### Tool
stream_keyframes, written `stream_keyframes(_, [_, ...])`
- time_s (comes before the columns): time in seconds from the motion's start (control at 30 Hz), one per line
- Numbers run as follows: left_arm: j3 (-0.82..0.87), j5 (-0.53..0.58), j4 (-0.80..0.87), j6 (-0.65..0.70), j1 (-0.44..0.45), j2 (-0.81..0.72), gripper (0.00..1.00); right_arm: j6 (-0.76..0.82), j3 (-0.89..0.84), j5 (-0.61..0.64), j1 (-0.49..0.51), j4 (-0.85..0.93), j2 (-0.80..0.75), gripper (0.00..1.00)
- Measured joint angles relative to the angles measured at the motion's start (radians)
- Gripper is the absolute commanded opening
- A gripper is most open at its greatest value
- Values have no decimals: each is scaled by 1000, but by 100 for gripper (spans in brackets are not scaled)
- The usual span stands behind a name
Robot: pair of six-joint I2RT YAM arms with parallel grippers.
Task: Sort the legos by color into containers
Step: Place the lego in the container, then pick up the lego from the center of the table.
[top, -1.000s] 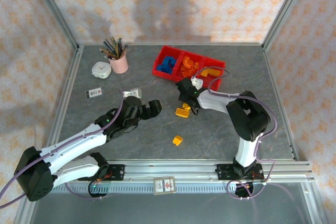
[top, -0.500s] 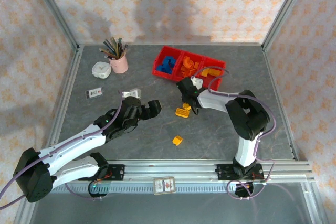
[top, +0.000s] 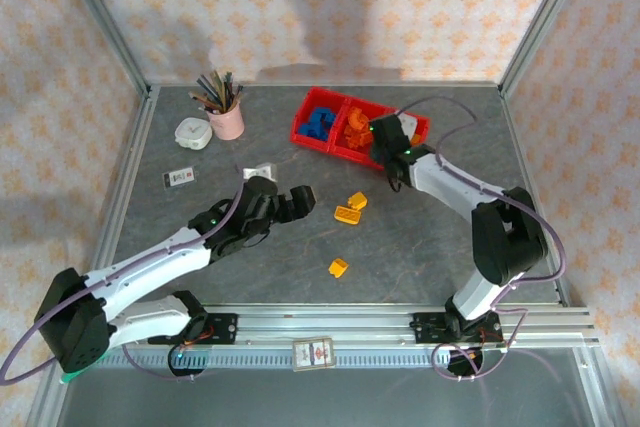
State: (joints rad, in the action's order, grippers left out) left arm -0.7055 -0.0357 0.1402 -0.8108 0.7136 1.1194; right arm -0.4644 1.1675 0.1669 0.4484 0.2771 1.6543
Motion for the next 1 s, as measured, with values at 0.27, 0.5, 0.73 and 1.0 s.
stream_keyframes(0.27, [-74, -18, -38, 2, 11, 112, 99, 58, 115, -2, -99, 8, 142, 49])
stream_keyframes(0.5, [-119, -32, -56, 14, 11, 169, 99, 97, 161, -3, -113, 28, 204, 58])
stream_keyframes(0.73, [-127, -34, -56, 28, 11, 174, 99, 126, 148, -43, -102, 32, 180, 65])
stream_keyframes(1.0, [-108, -23, -48, 27, 11, 95, 99, 124, 24, -85, 30, 37, 44, 70])
